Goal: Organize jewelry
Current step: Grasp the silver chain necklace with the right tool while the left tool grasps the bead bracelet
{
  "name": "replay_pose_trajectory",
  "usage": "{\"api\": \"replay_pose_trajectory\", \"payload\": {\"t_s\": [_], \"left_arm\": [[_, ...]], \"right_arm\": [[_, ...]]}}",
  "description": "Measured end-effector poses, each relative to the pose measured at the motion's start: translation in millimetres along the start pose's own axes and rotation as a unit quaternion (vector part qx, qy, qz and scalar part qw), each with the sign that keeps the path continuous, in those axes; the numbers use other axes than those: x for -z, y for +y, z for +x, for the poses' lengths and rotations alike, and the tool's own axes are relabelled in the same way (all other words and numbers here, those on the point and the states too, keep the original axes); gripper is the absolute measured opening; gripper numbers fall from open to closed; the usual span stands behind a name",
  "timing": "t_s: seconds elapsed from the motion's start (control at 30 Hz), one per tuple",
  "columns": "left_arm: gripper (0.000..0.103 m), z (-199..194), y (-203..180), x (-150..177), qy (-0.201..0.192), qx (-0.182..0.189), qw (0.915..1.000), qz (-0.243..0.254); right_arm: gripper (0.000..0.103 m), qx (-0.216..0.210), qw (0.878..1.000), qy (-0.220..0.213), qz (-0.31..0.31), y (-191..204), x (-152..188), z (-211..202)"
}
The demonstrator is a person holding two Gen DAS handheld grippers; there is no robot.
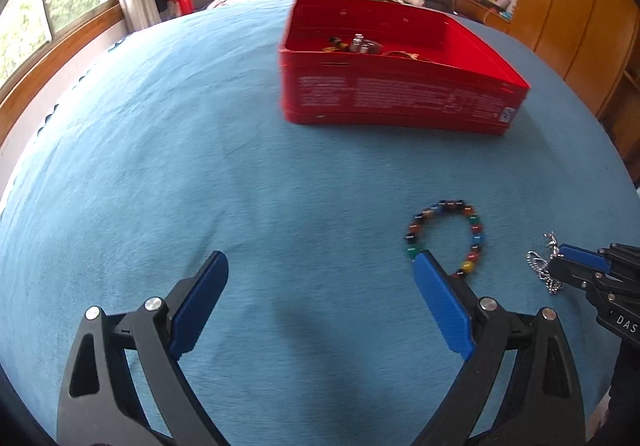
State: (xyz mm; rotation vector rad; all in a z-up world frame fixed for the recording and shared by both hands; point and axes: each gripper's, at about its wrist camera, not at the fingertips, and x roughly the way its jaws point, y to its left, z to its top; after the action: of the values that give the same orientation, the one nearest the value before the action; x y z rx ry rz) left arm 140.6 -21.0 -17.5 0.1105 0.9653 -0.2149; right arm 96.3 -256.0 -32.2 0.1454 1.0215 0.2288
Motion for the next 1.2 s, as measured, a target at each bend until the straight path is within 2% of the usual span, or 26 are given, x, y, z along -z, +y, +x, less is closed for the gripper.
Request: {"api": "replay_pose_trajectory", "payload": {"t_s": [0.1,0.17,0.3,0.47,0.57,0.67,0.77,0.83,0.87,0.97,1.03,1.07,1.2], "left_arm": [[0.093,5.7,-26.4,-4.6,0.014,0.008,0.9996,0.024],[0.093,9.8,-38.5,-8.0,0.02,0.012,0.9992,0.032],[0.093,18.4,-43.1,-12.1,0.03,0.004,0.9992,0.024],[0.093,31.2,-35.9,-16.5,0.045,-0.007,0.9989,0.011],[0.093,41.4,-35.6,-16.1,0.066,-0.009,0.9976,0.015],[0.092,45.1,-37.1,-16.9,0.066,-0.011,0.9975,0.024],[0.078,43.5,-35.5,-18.9,0.065,-0.004,0.9975,0.027],[0.059,42.7,-32.6,-22.0,0.063,-0.003,0.9976,0.028],[0.055,41.9,-31.0,-23.0,0.062,0.0,0.9977,0.027],[0.034,40.5,-30.7,-22.6,0.056,0.006,0.9977,0.037],[0.01,37.7,-33.1,-20.0,0.054,0.01,0.9975,0.044],[0.007,33.4,-34.4,-17.0,0.055,0.013,0.9973,0.047],[0.006,30.5,-31.0,-12.2,0.05,0.027,0.9977,0.036]], "right_arm": [[0.012,-0.004,1.0,-0.005,0.0,-6.2,2.6,-7.9],[0.012,-0.011,1.0,-0.005,0.0,-9.5,4.2,-10.1],[0.012,-0.021,1.0,0.004,-0.002,-15.5,6.8,-7.3],[0.02,-0.03,0.999,0.017,-0.004,-19.3,6.2,-4.7],[0.025,-0.033,0.999,0.027,-0.009,-19.8,6.7,-0.1],[0.031,-0.035,0.999,0.028,-0.017,-16.6,6.8,0.3],[0.034,-0.033,0.999,0.029,-0.022,-13.1,6.8,1.3],[0.034,-0.032,0.999,0.028,-0.024,-12.1,6.9,1.8],[0.034,-0.032,0.999,0.029,-0.023,-12.4,6.9,2.0],[0.034,-0.032,0.999,0.029,-0.02,-12.6,6.2,2.5],[0.035,-0.027,0.999,0.03,-0.021,-11.9,6.5,2.2],[0.035,-0.025,0.999,0.031,-0.021,-10.9,6.5,2.3],[0.036,-0.02,0.999,0.036,-0.016,-6.9,3.9,3.8]]}}
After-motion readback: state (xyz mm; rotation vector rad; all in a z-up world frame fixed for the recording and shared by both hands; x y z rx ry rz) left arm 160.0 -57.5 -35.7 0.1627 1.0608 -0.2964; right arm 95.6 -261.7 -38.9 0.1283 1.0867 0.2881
